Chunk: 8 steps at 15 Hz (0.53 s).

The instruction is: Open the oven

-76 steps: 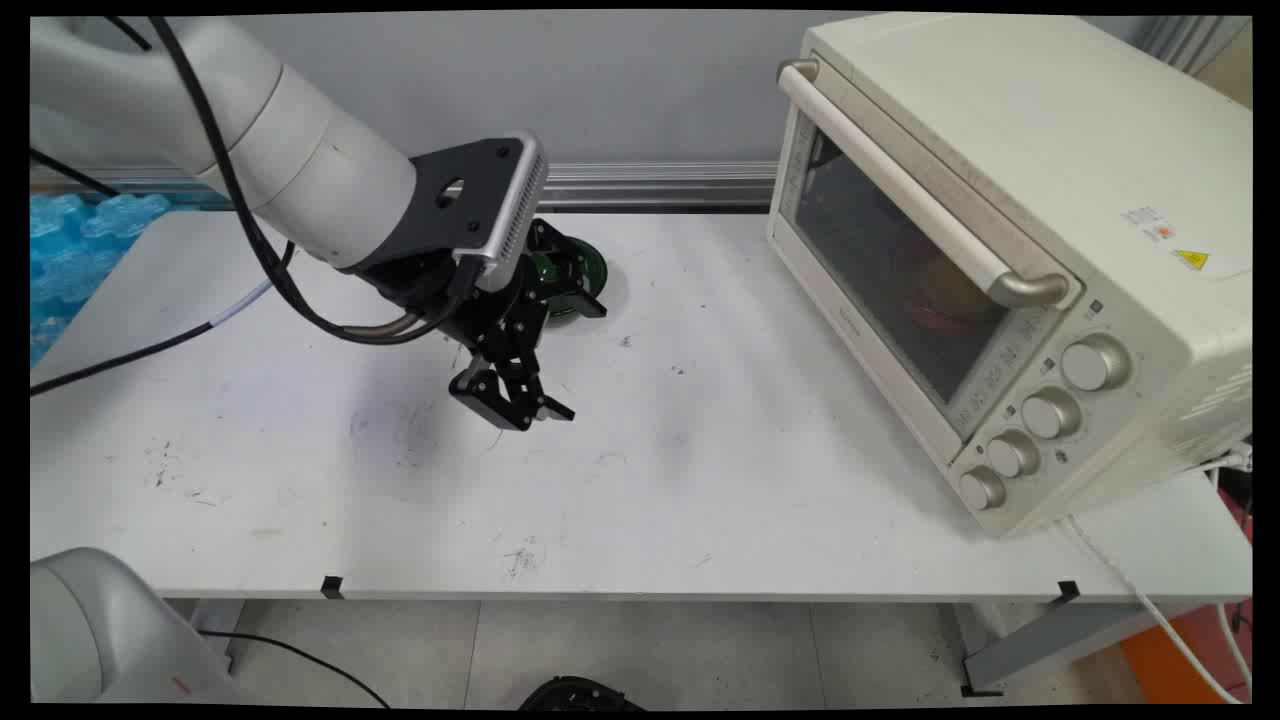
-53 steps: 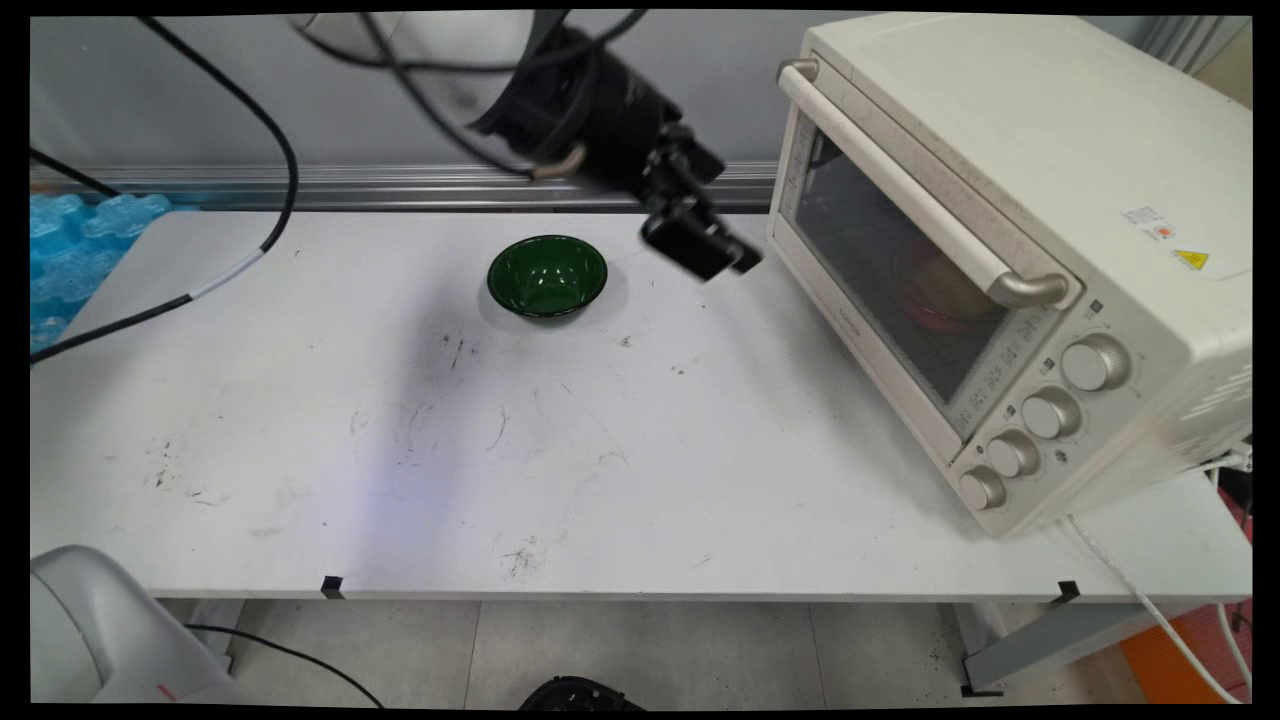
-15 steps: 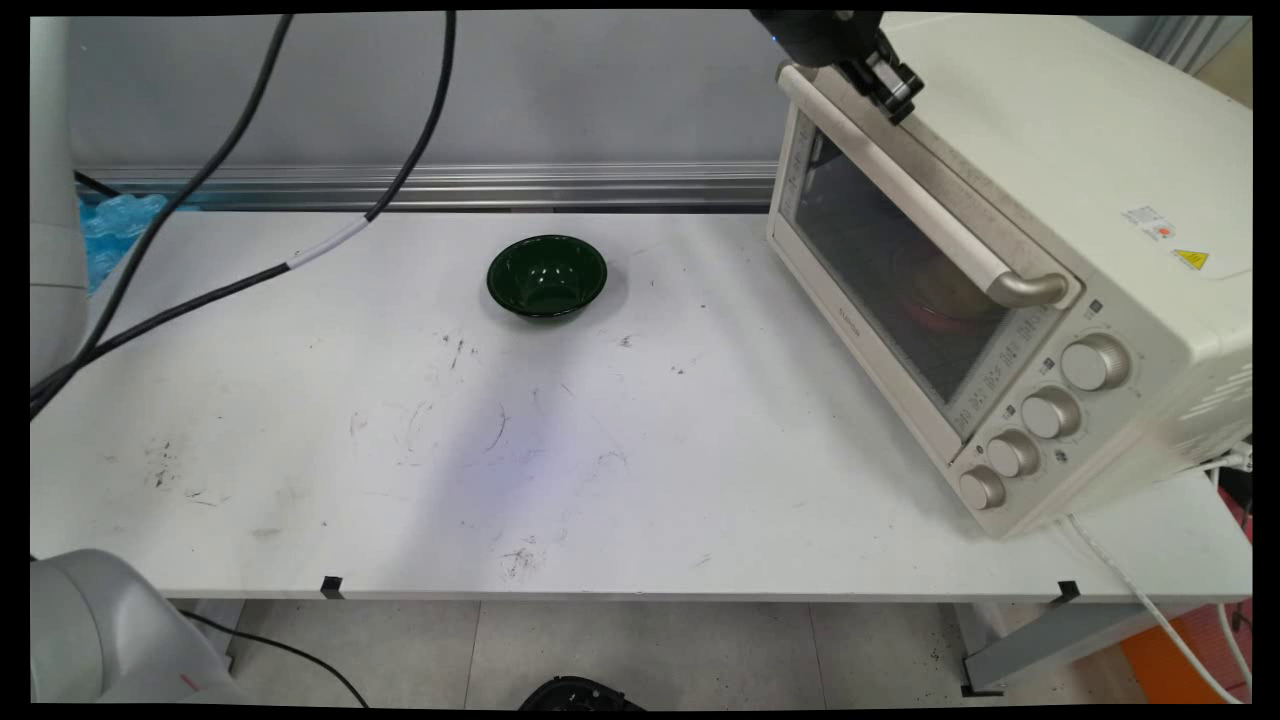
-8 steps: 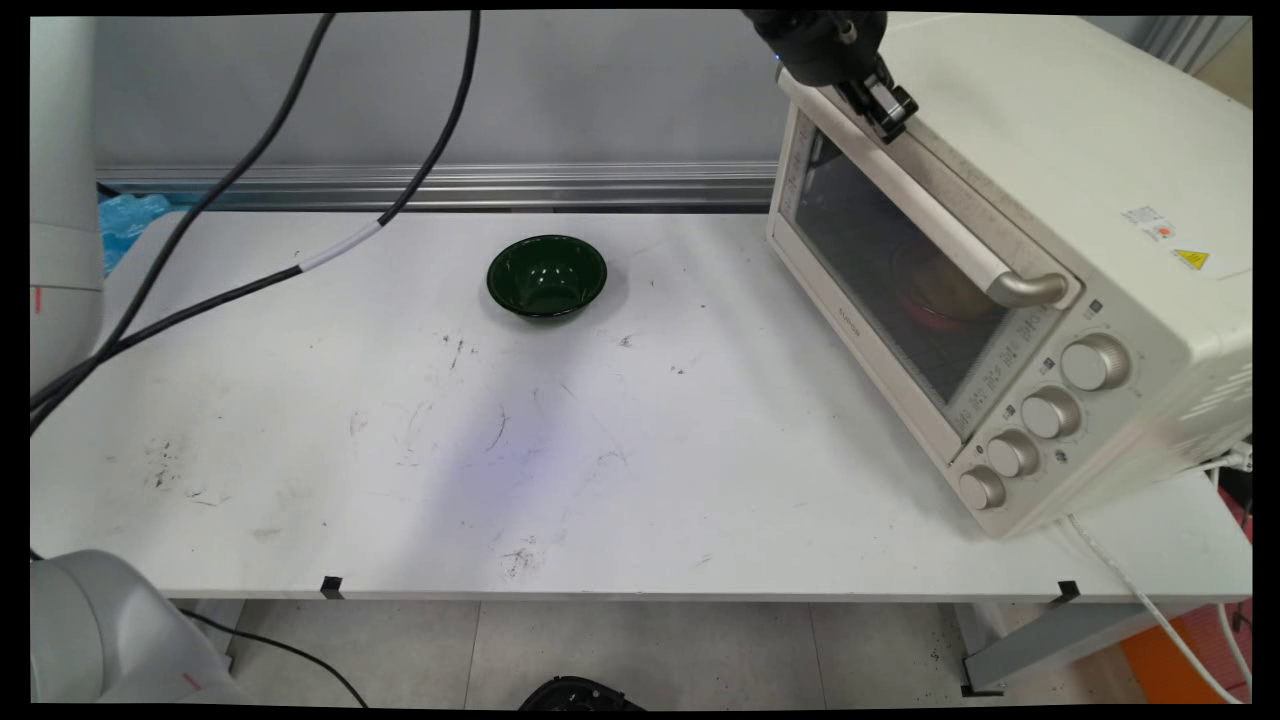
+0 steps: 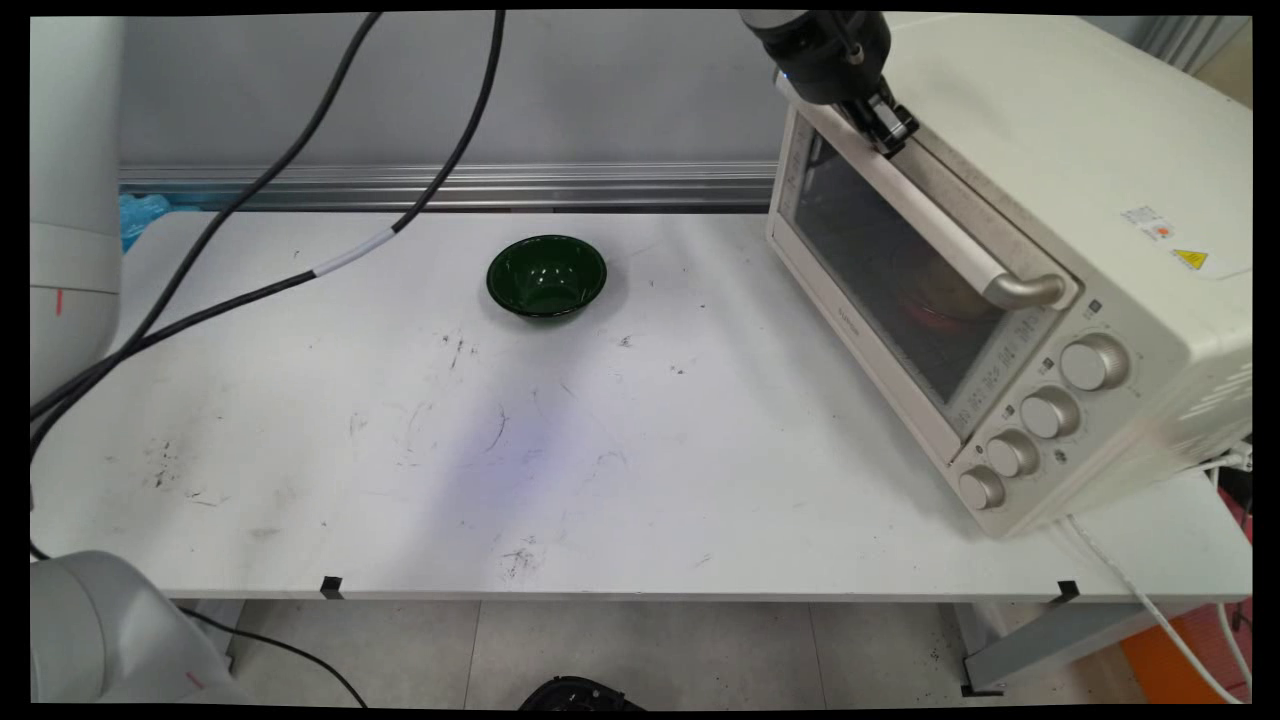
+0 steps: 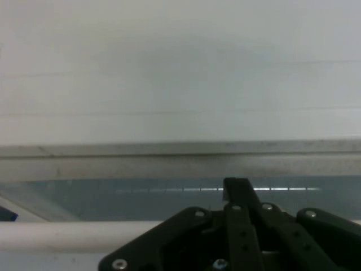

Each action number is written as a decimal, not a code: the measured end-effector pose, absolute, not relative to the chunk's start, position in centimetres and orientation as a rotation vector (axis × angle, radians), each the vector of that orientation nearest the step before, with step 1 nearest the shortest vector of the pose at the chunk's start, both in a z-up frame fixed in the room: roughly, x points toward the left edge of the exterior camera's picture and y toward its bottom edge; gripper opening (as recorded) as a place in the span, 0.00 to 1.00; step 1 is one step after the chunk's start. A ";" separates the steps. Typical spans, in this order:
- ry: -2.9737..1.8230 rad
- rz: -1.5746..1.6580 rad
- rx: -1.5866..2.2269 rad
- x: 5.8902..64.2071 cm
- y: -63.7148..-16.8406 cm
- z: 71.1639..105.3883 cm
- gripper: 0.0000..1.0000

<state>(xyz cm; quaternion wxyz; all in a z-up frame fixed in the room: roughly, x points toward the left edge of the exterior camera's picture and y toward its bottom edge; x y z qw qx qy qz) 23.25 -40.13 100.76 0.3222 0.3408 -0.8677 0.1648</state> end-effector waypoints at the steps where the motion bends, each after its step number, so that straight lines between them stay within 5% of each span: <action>1: -2.280 0.430 0.901 23.3 -40.2 100.5 0.00; 8: -2.303 0.420 0.965 25.2 -39.7 99.2 0.00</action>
